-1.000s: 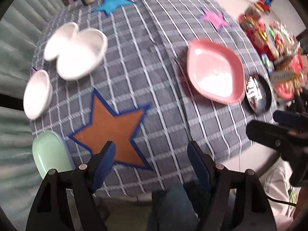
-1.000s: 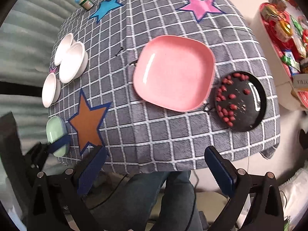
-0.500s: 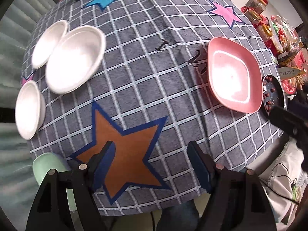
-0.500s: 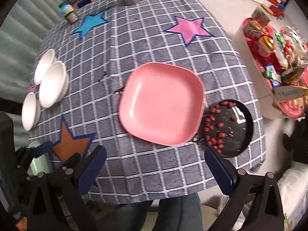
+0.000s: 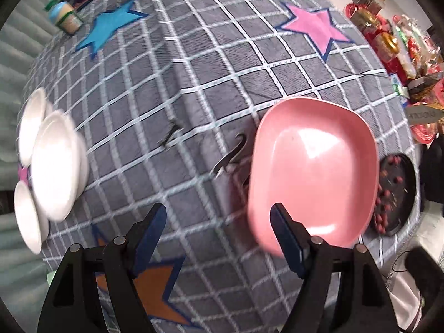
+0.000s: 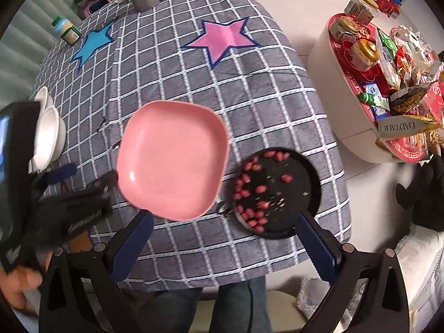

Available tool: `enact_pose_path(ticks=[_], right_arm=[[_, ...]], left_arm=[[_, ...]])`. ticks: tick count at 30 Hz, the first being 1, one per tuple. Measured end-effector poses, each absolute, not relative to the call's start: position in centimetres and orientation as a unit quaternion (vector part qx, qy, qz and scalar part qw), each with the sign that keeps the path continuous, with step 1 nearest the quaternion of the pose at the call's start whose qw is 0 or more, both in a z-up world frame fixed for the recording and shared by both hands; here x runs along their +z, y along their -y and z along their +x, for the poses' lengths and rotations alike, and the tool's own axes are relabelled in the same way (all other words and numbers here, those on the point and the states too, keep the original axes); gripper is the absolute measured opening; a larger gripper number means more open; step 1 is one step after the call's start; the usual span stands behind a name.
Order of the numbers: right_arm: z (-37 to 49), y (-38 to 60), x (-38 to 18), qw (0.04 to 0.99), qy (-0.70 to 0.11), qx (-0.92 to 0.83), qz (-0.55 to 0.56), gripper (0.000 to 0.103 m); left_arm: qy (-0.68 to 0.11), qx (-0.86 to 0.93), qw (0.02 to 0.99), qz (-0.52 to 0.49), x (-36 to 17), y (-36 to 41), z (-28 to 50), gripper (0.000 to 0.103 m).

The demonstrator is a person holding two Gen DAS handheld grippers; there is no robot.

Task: Organize plates and bowls
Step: 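Move the left gripper to the pink square plate's rim, then close the left gripper on the pink plate's rim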

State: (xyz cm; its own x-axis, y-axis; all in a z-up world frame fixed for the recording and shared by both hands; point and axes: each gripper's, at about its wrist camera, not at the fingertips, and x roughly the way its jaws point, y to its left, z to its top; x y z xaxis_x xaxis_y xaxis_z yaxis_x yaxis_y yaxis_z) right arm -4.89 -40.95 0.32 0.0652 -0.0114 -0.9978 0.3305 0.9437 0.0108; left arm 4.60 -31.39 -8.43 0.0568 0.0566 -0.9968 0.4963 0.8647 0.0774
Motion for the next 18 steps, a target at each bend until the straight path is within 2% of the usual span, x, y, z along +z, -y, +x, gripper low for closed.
enact_pose_path(ticks=[4, 8, 18], right_arm=[[-4.3, 42.0, -0.3, 0.716, -0.681, -0.111, 0.109, 0.102], [-3.1, 42.5, -0.7, 0.719, -0.681, -0.088, 0.103, 0.102], [3.4, 41.1, -5.8, 0.696, -0.716, -0.035, 0.035, 0.102]], left_arm=[[-0.669, -0.141, 0.687, 0.247, -10.8, 33.5, 5.3, 0.081], [-0.658, -0.121, 0.696, 0.260, -10.7, 33.7, 5.8, 0.084], [-0.678, -0.084, 0.693, 0.230, -10.7, 29.5, 7.2, 0.084]])
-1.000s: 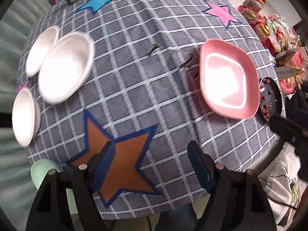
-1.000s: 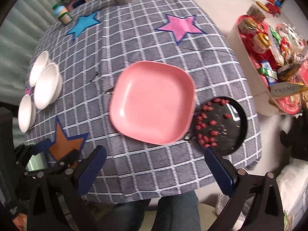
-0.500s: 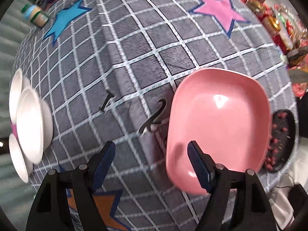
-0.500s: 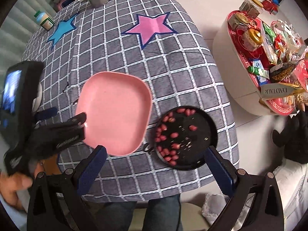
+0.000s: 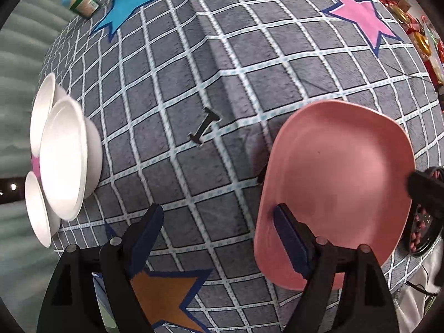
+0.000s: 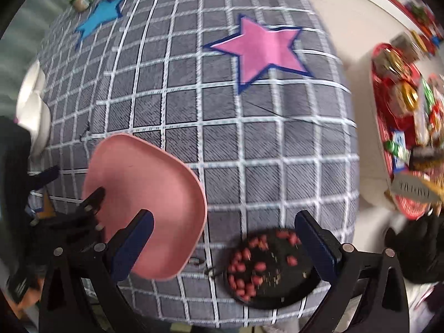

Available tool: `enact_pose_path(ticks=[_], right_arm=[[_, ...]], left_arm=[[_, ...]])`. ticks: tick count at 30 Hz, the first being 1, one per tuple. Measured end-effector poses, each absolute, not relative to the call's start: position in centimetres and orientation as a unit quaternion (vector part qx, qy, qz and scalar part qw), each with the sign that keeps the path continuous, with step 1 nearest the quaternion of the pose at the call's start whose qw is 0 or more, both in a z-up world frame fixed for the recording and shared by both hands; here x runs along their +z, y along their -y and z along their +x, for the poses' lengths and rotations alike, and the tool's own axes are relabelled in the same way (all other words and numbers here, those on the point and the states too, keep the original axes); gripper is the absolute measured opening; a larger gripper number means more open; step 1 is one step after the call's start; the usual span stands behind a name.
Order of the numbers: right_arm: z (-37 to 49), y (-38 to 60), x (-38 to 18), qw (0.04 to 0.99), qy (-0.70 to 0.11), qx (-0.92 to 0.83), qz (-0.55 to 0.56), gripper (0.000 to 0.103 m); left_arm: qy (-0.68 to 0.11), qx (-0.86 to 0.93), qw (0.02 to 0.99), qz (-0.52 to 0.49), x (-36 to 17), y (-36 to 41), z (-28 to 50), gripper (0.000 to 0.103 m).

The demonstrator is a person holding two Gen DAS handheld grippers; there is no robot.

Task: Organize plates and bowls
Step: 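Close the left gripper on the pink plate's rim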

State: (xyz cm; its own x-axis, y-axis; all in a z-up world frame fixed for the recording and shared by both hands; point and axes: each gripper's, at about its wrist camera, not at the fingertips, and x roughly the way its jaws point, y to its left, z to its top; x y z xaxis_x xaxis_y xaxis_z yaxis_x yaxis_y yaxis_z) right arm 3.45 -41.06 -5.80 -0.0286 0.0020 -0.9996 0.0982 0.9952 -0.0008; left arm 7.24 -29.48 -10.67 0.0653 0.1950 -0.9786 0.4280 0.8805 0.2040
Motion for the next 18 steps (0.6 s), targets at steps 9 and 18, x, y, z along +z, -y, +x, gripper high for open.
enact_pose_path(ticks=[9, 18], right_arm=[[3.7, 35.1, -8.4, 0.676, -0.737, 0.032, 0.010, 0.102], [1.2, 28.6, -8.1, 0.666, -0.739, 0.099, 0.019, 0.102]], left_arm=[[-0.686, -0.061, 0.694, 0.212, -10.1, 21.5, 5.2, 0.085], [-0.699, -0.048, 0.686, 0.193, -9.4, 13.7, 2.1, 0.085]])
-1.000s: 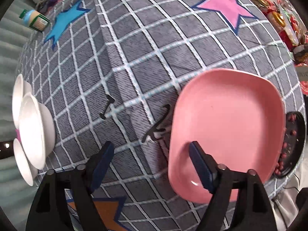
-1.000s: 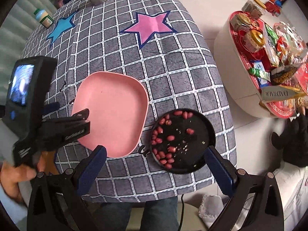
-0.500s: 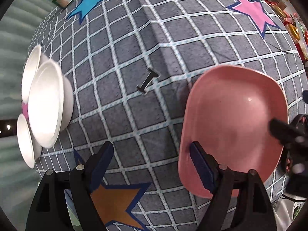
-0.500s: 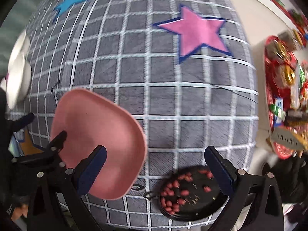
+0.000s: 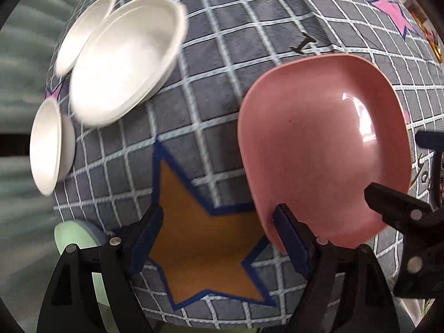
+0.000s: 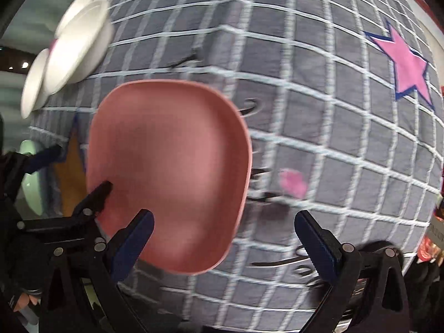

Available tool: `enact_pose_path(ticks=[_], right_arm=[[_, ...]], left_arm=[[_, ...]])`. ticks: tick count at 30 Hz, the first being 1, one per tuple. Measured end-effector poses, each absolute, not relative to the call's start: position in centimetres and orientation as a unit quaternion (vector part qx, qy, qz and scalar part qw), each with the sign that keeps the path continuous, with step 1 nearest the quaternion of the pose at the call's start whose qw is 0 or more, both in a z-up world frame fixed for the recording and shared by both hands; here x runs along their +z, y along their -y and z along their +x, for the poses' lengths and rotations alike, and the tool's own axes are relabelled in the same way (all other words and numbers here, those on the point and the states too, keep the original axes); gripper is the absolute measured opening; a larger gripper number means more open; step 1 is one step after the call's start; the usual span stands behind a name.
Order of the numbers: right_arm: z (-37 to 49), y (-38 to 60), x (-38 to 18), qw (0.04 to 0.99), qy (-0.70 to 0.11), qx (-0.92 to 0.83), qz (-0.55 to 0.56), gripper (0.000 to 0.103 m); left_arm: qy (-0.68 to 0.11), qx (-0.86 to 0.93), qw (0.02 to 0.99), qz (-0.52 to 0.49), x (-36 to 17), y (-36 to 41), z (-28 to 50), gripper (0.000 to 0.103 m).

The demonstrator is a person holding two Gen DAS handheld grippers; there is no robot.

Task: Organize plates and bowls
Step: 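Close the left gripper on the pink plate's rim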

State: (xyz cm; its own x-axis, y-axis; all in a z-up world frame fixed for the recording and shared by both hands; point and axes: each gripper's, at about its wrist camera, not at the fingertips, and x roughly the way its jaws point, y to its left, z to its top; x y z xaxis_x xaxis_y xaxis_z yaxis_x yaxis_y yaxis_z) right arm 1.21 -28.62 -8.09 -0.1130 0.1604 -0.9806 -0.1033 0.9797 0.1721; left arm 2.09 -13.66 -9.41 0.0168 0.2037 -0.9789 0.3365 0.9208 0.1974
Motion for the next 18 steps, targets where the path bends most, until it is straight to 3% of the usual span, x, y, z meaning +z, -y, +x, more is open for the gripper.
enact_pose_path(ticks=[5, 18], right_arm=[[-0.3, 30.1, -8.4, 0.656, -0.747, 0.050, 0.095, 0.102], [5.4, 28.2, -10.4, 0.657, -0.753, 0.041, 0.019, 0.102]], left_arm=[[-0.694, -0.044, 0.700, 0.164, -8.9, 11.4, 3.0, 0.085], [-0.717, -0.031, 0.690, 0.094, -11.7, 9.4, 7.4, 0.085]])
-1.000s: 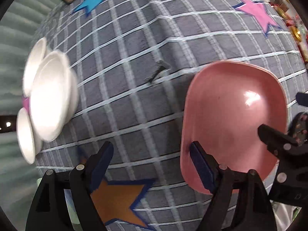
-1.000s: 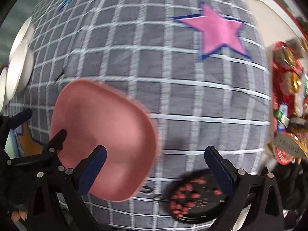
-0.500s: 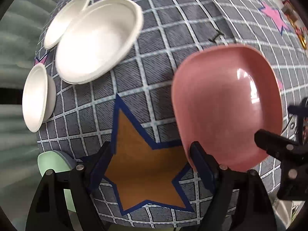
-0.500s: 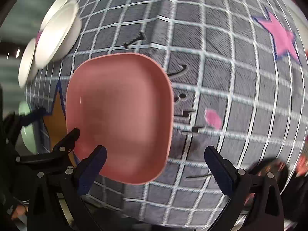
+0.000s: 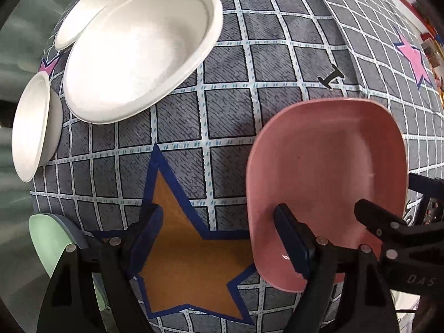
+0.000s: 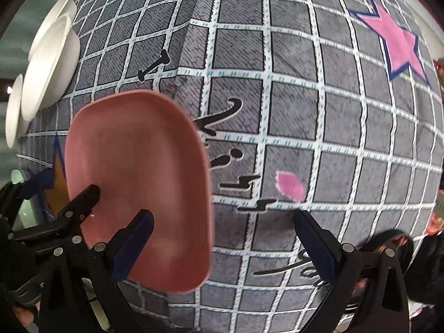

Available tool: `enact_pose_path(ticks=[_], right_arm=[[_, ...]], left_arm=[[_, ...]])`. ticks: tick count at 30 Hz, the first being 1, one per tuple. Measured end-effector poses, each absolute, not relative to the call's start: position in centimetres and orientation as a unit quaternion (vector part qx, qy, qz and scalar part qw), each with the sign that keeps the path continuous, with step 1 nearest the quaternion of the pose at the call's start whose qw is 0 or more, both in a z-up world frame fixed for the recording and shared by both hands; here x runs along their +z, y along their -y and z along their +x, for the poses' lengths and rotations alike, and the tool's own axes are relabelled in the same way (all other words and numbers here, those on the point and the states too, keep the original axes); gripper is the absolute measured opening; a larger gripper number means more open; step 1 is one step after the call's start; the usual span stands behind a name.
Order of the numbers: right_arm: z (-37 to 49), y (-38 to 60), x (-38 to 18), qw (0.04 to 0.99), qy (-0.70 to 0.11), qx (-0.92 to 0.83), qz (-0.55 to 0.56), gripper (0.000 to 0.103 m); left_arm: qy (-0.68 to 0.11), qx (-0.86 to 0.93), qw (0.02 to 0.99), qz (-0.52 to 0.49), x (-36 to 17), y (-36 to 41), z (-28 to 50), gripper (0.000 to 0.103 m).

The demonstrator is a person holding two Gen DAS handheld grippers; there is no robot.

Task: Organize plates and bowls
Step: 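Close the left gripper on the pink plate's rim, then lift the pink plate with the left gripper and carry it over the green plate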

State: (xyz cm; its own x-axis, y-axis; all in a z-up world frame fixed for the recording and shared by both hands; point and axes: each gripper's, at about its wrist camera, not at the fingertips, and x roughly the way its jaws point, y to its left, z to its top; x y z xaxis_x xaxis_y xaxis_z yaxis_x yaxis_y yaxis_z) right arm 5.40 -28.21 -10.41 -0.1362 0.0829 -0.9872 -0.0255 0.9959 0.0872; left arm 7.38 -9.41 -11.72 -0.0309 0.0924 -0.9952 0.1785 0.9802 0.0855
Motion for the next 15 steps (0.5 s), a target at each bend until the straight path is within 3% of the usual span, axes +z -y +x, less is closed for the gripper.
enact_pose_path(ticks=[12, 15], right_arm=[[5.9, 26.3, -12.6, 0.650, -0.759, 0.030, -0.003, 0.103], [5.8, 26.7, -12.0, 0.650, -0.760, 0.030, 0.006, 0.101]], left_arm=[[-0.722, -0.026, 0.689, 0.057, -12.0, 8.6, 7.4, 0.085], [-0.728, -0.039, 0.683, 0.044, -12.5, 8.5, 7.1, 0.077]])
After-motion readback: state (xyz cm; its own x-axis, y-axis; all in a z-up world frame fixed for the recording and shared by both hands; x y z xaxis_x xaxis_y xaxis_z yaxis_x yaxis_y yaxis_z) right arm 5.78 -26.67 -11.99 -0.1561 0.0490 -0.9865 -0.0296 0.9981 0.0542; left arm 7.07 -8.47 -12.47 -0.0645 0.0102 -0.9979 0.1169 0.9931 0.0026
